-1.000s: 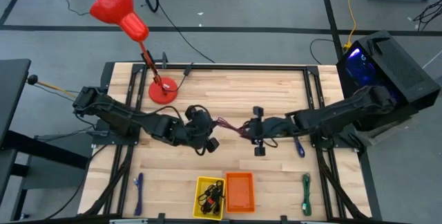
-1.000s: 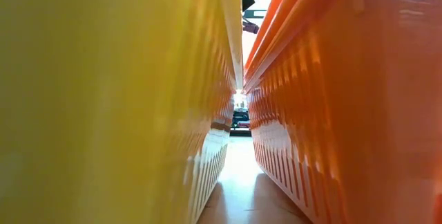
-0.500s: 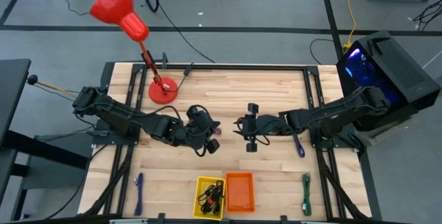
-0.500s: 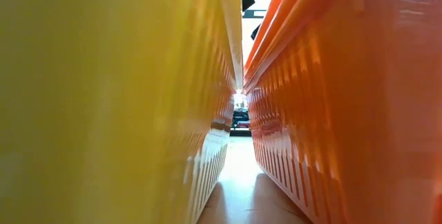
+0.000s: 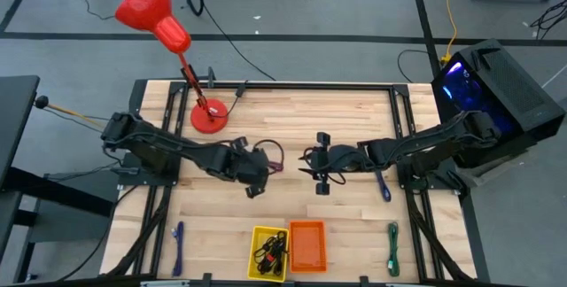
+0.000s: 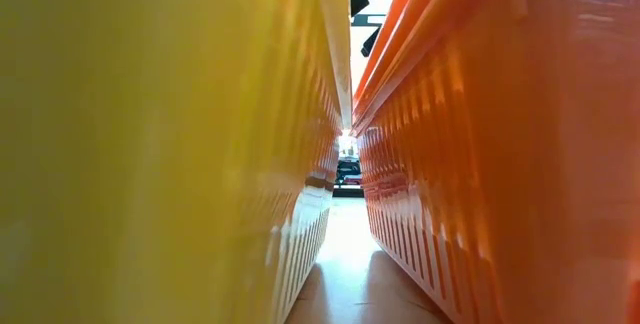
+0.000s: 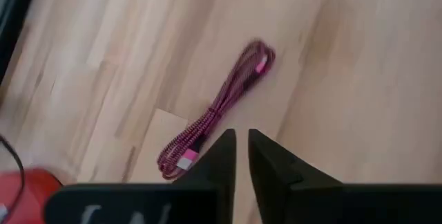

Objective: Pick & Place USB Port
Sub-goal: Put the black and pink charger cable into the orange bin

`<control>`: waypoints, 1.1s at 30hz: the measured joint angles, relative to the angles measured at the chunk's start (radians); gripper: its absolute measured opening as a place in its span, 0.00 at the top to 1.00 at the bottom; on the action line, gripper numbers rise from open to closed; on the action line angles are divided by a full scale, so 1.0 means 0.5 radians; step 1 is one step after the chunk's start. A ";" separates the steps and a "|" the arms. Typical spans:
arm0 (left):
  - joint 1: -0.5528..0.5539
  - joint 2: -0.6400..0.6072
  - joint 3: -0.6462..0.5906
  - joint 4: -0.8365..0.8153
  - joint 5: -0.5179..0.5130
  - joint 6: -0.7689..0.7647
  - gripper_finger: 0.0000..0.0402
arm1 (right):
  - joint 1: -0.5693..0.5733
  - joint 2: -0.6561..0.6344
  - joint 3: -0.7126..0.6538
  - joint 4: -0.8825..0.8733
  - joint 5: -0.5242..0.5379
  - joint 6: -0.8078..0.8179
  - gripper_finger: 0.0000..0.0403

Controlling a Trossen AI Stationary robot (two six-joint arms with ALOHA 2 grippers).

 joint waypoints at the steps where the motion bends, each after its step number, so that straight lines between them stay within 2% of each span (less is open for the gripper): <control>1: 0.022 0.033 0.000 0.001 0.026 0.100 0.87 | 0.000 0.000 0.000 0.015 0.000 0.000 0.64; 9: 0.222 0.229 0.000 0.023 0.243 0.652 0.68 | 0.001 -0.001 0.001 0.007 -0.007 0.030 0.64; 18: 0.370 0.346 0.000 0.027 0.311 0.798 0.50 | 0.002 -0.002 0.001 0.002 -0.111 0.029 0.64; 23: 0.462 0.375 0.000 0.115 0.381 0.815 0.48 | 0.003 -0.002 0.001 0.007 -0.110 0.021 0.64; 29: 0.516 0.472 0.000 0.197 0.545 0.901 0.51 | 0.027 -0.002 0.002 -0.004 -0.109 0.020 0.64; 33: 0.523 0.516 0.001 0.203 0.561 0.918 0.52 | 0.040 -0.002 0.002 0.005 -0.108 -0.004 0.64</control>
